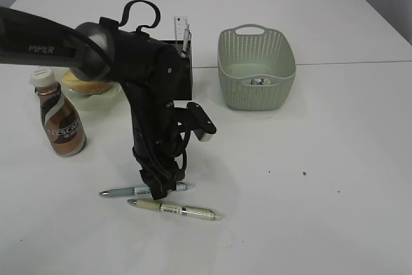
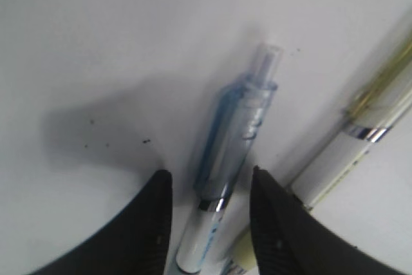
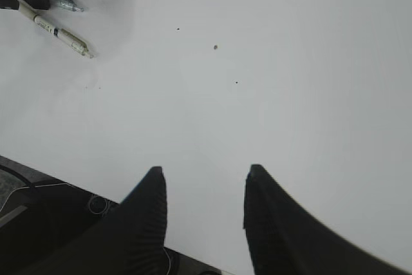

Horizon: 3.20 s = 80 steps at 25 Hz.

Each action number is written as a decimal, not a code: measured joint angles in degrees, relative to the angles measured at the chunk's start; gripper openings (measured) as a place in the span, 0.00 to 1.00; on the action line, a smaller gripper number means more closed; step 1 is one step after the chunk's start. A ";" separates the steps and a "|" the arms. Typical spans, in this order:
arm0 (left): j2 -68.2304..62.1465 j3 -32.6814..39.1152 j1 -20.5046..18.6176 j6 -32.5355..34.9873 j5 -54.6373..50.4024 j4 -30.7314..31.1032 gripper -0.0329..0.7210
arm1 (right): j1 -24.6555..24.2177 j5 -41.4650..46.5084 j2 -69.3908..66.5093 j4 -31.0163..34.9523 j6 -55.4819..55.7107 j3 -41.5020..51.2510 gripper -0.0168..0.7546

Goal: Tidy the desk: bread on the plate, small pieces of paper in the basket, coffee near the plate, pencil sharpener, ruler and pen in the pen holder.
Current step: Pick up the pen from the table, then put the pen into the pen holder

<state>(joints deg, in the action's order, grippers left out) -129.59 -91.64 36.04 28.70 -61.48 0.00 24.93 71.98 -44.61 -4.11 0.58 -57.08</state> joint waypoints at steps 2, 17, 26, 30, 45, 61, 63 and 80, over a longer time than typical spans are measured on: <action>-0.09 0.00 0.00 0.00 0.00 0.00 0.44 | 0.00 0.00 0.00 0.00 0.00 0.00 0.41; -1.09 -0.72 0.00 0.00 -0.12 -0.34 0.27 | 0.00 0.00 0.00 -0.21 0.00 0.00 0.41; -1.18 -0.83 0.00 -1.49 -0.12 -0.34 0.15 | 0.00 0.00 0.00 -0.33 0.00 0.00 0.41; -0.84 -0.72 0.00 -4.88 1.15 -0.45 0.15 | 0.00 0.00 0.00 -0.33 0.31 0.00 0.41; 5.12 -0.49 -5.82 -13.39 -6.10 -2.88 0.14 | 0.00 0.00 0.00 -0.33 1.26 0.00 0.41; 21.26 7.45 -9.62 -18.13 9.49 -14.08 0.14 | 0.00 0.02 0.00 -0.33 5.54 0.00 0.41; 24.56 13.40 -9.62 -18.17 19.68 -14.48 0.14 | 0.00 0.02 0.00 -0.33 5.89 0.00 0.40; 22.62 24.19 -9.62 -17.09 88.05 -15.27 0.14 | 0.00 0.02 0.00 0.46 6.03 0.00 0.40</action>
<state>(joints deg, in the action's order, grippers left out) -106.96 -67.44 26.42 11.62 26.58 -15.27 24.93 72.01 -44.61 -3.65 6.61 -57.08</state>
